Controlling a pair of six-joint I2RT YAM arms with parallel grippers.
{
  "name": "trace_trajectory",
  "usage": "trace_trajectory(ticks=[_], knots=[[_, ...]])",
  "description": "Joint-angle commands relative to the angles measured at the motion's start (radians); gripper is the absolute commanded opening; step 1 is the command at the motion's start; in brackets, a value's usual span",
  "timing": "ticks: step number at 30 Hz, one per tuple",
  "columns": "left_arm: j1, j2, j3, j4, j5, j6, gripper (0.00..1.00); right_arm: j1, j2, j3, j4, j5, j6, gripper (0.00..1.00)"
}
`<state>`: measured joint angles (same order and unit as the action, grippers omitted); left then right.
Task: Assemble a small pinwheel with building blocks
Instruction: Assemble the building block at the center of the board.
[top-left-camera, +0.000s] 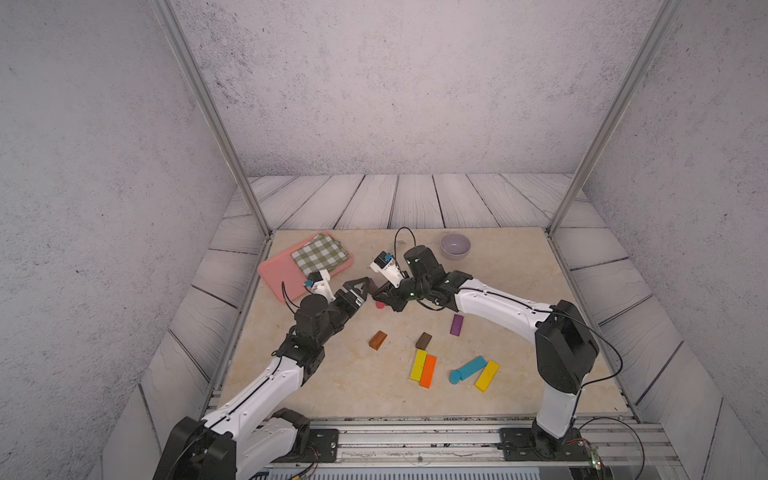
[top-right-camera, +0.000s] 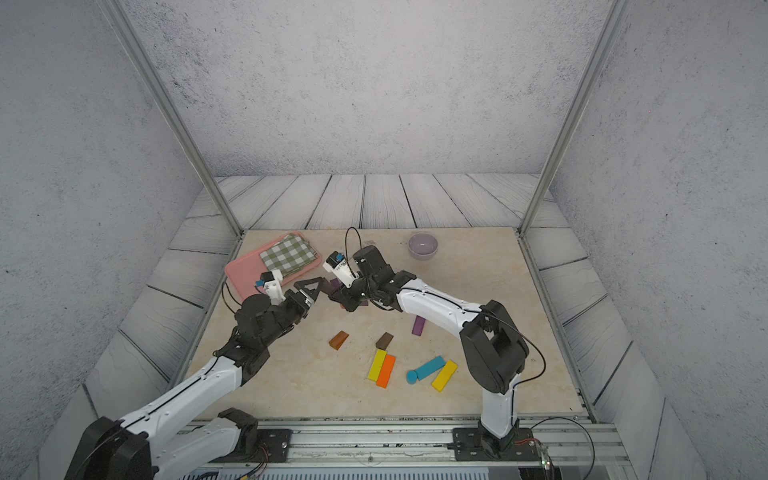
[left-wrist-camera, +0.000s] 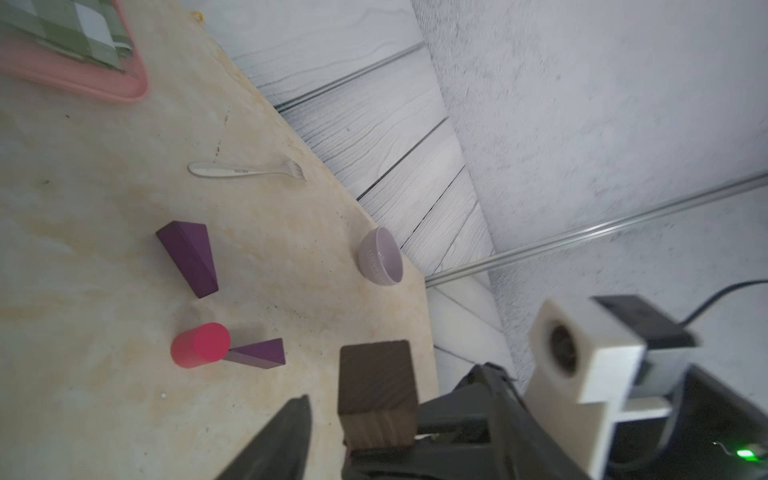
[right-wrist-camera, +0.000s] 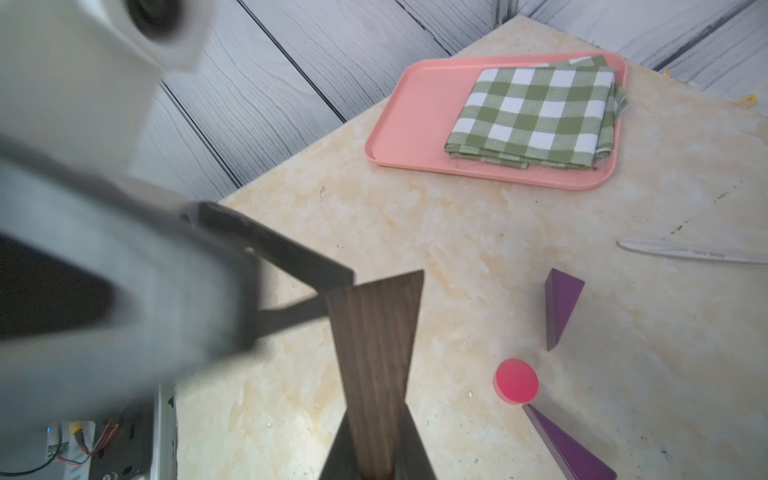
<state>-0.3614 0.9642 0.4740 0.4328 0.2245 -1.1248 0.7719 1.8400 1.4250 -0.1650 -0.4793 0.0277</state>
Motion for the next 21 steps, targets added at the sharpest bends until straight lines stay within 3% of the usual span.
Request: trace_trajectory(ticks=[1, 5, 9, 11, 12, 15, 19, 21], knots=[[0.075, -0.100, 0.070, -0.247, 0.085, 0.168, 0.96, -0.035, -0.023, -0.066, -0.029, -0.028, -0.085, 0.00], [0.114, -0.108, 0.272, -0.681, 0.103, 0.531, 0.96, -0.043, -0.088, -0.139, -0.136, 0.029, -0.321, 0.00], [0.081, -0.006, 0.384, -0.855, 0.293, 0.877, 0.96, -0.100, -0.146, -0.204, -0.204, -0.017, -0.459, 0.00], [0.009, 0.023, 0.420, -0.948, 0.195, 0.989, 0.96, -0.140, -0.164, -0.222, -0.227, -0.113, -0.519, 0.00], [-0.014, 0.029, 0.429, -0.972, 0.106, 0.993, 0.96, -0.144, -0.169, -0.230, -0.229, -0.112, -0.554, 0.00], [0.001, -0.006, 0.402, -0.941, 0.027, 0.887, 0.96, -0.143, -0.151, -0.244, -0.222, -0.161, -0.660, 0.00], [0.129, -0.096, 0.311, -0.867, -0.048, 0.759, 0.96, -0.121, -0.073, -0.183, -0.288, -0.249, -0.862, 0.00], [0.196, -0.099, 0.298, -0.886, -0.069, 0.754, 0.96, -0.081, -0.025, -0.109, -0.384, -0.234, -1.000, 0.00]])
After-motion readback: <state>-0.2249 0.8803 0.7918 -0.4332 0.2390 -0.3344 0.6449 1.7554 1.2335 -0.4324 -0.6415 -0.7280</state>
